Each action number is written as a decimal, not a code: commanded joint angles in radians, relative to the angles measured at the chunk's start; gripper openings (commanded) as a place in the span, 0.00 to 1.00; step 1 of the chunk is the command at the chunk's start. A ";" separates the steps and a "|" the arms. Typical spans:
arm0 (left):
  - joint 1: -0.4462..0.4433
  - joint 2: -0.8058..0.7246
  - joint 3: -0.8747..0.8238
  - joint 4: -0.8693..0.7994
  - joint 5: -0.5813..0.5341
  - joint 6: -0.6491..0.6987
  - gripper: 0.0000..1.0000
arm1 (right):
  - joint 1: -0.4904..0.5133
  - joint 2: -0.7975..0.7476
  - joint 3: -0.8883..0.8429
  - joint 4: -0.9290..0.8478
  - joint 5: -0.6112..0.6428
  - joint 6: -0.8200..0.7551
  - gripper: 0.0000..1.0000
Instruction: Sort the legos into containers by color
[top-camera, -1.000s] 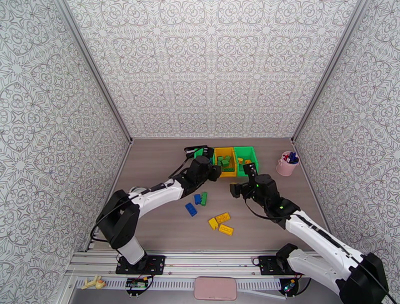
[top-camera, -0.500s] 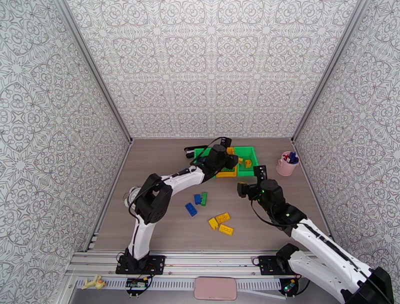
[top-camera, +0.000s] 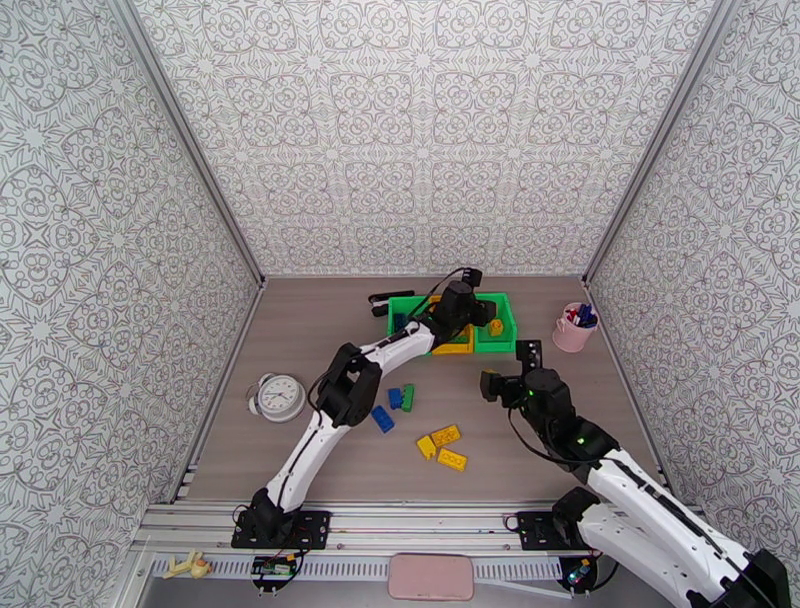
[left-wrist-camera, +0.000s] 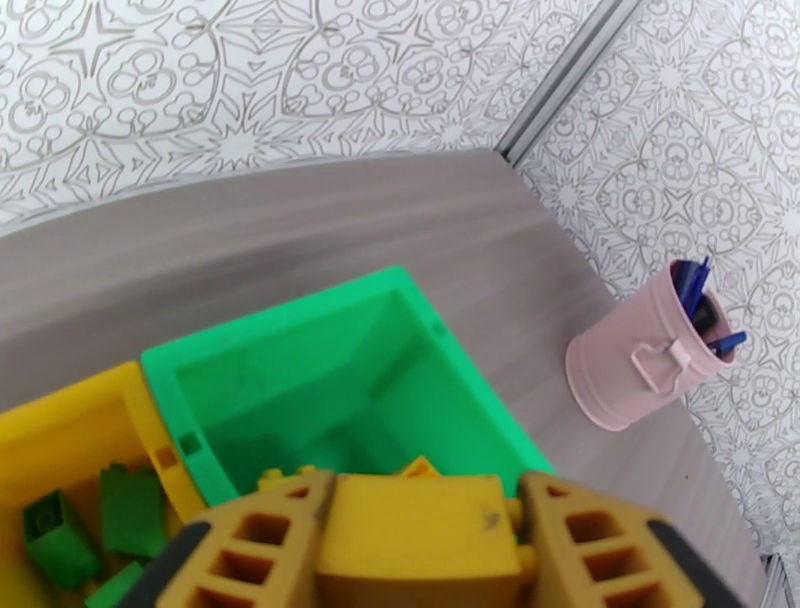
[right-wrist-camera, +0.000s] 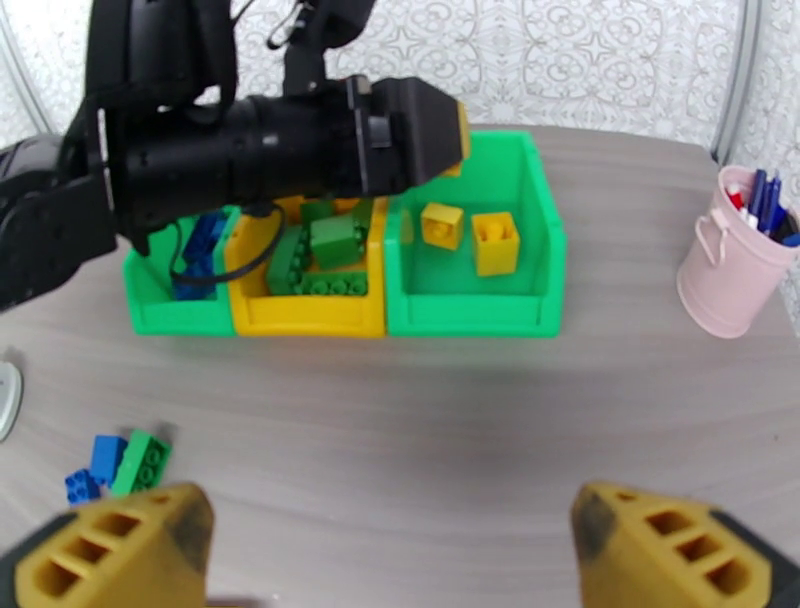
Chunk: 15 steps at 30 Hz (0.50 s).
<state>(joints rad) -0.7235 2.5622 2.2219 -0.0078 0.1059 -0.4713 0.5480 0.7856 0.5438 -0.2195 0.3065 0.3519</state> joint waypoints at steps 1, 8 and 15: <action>0.008 0.027 0.062 -0.057 0.022 -0.015 0.45 | -0.008 -0.027 -0.010 -0.039 0.017 0.013 0.98; 0.014 -0.107 -0.076 -0.023 0.026 0.021 0.72 | -0.008 -0.022 -0.001 -0.042 -0.015 0.004 0.98; 0.035 -0.394 -0.479 0.141 0.009 0.054 0.87 | -0.008 0.038 0.020 -0.036 -0.075 -0.006 0.98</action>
<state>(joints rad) -0.7036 2.3203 1.8454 0.0242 0.1188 -0.4519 0.5476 0.8017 0.5438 -0.2455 0.2729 0.3511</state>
